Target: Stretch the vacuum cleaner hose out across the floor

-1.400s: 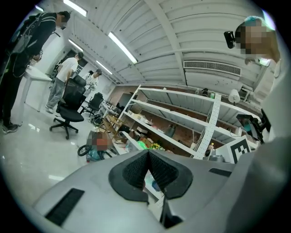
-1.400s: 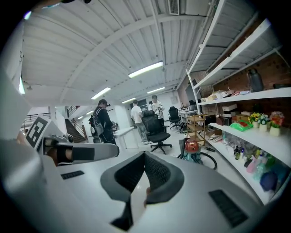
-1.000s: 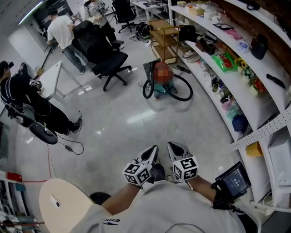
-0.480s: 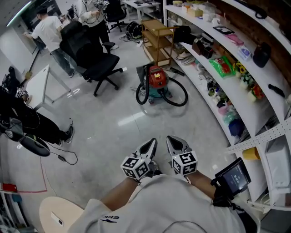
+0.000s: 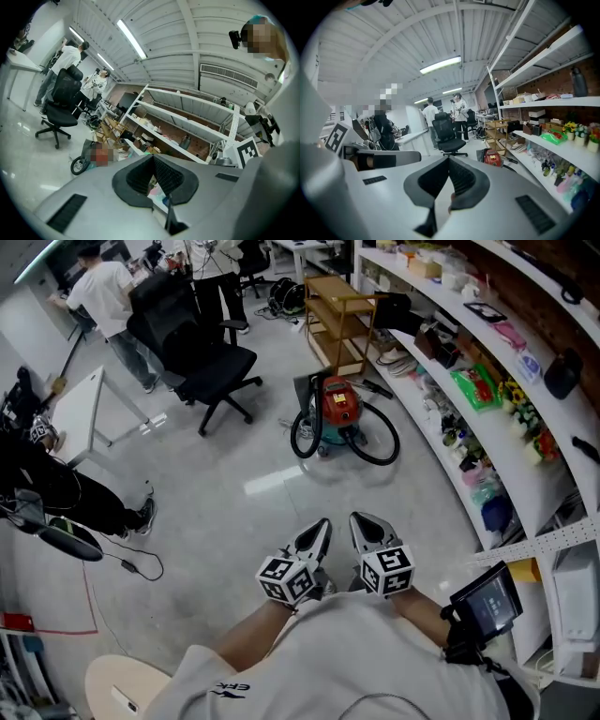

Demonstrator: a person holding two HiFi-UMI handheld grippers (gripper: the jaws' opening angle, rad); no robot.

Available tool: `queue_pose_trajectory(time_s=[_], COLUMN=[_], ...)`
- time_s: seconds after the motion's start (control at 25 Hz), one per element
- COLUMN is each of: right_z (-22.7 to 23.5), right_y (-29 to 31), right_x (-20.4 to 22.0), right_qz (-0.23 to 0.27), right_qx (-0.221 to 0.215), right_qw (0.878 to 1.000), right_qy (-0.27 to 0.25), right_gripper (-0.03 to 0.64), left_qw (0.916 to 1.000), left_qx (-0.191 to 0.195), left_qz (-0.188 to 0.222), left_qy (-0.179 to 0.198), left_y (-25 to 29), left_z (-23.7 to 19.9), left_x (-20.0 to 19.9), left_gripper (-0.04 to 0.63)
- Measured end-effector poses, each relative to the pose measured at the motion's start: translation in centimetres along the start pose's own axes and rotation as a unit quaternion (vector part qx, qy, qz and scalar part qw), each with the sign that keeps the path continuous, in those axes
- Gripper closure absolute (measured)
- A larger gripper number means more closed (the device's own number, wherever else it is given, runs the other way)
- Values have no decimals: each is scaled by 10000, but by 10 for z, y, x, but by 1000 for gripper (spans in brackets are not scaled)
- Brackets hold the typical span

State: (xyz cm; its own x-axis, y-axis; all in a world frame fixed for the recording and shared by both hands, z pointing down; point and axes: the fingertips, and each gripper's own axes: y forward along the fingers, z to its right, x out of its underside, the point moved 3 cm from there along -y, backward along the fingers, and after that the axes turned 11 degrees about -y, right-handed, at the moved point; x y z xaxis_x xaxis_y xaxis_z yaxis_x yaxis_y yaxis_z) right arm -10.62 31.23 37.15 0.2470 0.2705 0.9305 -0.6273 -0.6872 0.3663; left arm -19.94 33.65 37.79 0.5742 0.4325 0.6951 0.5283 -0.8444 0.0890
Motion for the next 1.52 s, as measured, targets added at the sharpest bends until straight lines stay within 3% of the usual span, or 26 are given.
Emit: queue_pose_trajectory(time_s=[0.44,1.04,1.52], right_z=[44,202,273], right_y=[65,159,216], right_x=[-19,-52,-52], right_qz=[61,97,-176], right_qx=[-204,-266,-284], right_qw=[9998,9993,9985], right_qy=[10,239,442], right_gripper=[621,622,622], left_qw=[9998,9980,9949], left_qx=[-199,-590,-997], left_qz=[73,71,-42], left_qy=[52,203,141], left_y=[53,227,299], left_z=[-34,-65,-98], left_x=[-37,-94,-115], left_gripper=[594,594,594])
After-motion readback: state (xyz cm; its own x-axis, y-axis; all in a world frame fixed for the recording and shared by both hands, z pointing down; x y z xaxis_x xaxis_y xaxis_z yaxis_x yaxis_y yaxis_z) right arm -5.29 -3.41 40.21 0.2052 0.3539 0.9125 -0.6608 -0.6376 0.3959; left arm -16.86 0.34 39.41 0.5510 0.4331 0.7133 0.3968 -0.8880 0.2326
